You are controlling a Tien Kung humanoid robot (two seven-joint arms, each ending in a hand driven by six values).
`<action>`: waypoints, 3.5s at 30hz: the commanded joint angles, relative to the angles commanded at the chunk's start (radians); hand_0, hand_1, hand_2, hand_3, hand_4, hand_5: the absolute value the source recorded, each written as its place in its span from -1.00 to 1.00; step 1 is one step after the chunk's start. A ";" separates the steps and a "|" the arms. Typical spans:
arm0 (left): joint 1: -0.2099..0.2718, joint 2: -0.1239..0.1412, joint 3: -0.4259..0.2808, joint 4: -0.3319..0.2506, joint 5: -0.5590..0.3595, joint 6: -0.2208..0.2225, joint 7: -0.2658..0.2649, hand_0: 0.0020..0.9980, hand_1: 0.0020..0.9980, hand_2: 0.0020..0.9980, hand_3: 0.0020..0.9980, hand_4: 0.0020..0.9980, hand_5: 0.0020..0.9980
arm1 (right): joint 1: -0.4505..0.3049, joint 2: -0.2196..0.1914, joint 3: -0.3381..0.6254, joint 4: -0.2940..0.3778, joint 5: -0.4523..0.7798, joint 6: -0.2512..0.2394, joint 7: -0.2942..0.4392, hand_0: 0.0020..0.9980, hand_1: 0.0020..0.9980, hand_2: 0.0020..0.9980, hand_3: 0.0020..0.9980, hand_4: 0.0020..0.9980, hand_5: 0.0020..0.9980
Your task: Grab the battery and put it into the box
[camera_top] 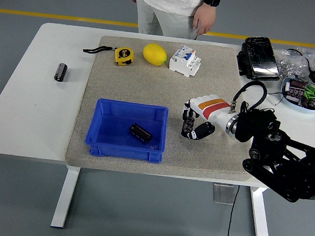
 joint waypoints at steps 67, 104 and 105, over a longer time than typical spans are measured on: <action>0.009 -0.003 -0.005 0.001 0.009 -0.003 -0.001 0.63 0.58 0.65 0.34 0.38 0.09 | -0.001 -0.004 0.113 0.243 -0.019 -0.097 -0.031 0.30 0.38 0.57 0.59 1.00 -0.35; -0.024 -0.032 0.005 0.010 0.011 0.047 -0.006 0.63 0.57 0.64 0.32 0.39 0.10 | -0.620 0.062 0.586 0.370 1.184 -0.368 0.485 0.56 0.57 0.63 0.71 1.00 0.67; -0.025 -0.032 0.004 0.010 0.014 0.047 -0.006 0.63 0.57 0.64 0.32 0.39 0.10 | -0.632 0.065 0.594 0.375 1.163 -0.365 0.479 0.56 0.57 0.63 0.71 1.00 0.67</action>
